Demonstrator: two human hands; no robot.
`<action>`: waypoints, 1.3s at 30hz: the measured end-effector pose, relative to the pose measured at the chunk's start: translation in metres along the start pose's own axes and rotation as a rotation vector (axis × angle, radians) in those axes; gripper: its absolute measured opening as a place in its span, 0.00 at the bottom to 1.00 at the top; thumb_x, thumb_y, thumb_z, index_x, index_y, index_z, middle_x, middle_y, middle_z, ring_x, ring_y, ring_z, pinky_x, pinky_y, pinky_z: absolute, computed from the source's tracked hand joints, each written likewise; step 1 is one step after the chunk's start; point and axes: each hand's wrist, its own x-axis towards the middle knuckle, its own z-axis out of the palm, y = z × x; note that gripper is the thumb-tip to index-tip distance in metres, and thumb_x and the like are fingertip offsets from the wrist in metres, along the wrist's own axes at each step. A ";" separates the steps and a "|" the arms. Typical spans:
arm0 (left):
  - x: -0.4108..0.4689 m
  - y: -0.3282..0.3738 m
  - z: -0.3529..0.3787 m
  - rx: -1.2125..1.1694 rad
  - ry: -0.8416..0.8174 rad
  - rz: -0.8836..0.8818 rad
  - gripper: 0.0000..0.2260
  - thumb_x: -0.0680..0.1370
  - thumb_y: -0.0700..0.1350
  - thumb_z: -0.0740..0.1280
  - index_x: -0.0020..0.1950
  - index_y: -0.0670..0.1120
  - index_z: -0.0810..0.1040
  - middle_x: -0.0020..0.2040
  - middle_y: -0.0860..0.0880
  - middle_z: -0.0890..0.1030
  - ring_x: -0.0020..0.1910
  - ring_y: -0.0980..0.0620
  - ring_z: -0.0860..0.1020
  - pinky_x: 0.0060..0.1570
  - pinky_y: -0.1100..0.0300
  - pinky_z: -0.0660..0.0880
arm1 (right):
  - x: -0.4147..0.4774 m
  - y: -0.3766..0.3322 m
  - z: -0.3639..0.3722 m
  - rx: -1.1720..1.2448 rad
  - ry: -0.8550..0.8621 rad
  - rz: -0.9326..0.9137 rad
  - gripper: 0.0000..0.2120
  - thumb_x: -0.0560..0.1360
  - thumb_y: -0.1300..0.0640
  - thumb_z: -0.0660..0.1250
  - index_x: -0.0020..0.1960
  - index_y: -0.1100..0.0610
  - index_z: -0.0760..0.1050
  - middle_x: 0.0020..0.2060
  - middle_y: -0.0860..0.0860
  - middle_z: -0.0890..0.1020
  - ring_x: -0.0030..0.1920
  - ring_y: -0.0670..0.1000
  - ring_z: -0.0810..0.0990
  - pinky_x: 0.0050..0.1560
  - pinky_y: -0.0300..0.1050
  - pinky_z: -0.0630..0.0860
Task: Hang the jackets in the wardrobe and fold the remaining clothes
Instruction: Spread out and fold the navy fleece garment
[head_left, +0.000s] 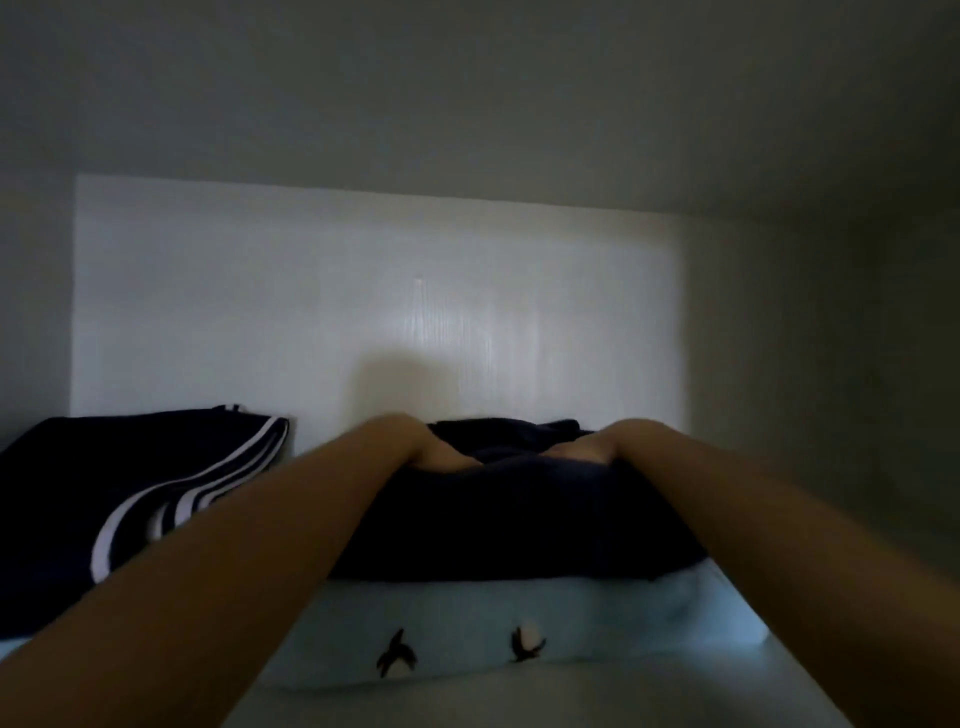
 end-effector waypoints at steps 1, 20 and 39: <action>-0.002 0.003 -0.012 -0.041 0.045 -0.026 0.42 0.69 0.75 0.53 0.76 0.51 0.61 0.75 0.45 0.63 0.70 0.44 0.66 0.71 0.47 0.61 | -0.002 -0.009 -0.006 -0.017 0.024 -0.014 0.25 0.82 0.45 0.52 0.77 0.52 0.57 0.74 0.51 0.63 0.75 0.54 0.60 0.74 0.51 0.53; -0.081 -0.011 0.078 0.189 0.614 0.183 0.36 0.75 0.69 0.37 0.75 0.52 0.60 0.74 0.47 0.64 0.72 0.45 0.63 0.70 0.48 0.60 | -0.115 -0.009 0.037 -0.443 0.359 -0.104 0.25 0.81 0.38 0.43 0.76 0.43 0.56 0.76 0.46 0.58 0.76 0.52 0.55 0.74 0.58 0.51; -0.497 0.221 0.177 -0.338 1.230 1.038 0.25 0.74 0.56 0.57 0.69 0.48 0.70 0.58 0.49 0.81 0.52 0.44 0.80 0.46 0.52 0.78 | -0.720 -0.041 0.037 -1.240 0.554 0.101 0.23 0.76 0.44 0.55 0.69 0.50 0.70 0.67 0.55 0.74 0.69 0.58 0.71 0.66 0.65 0.68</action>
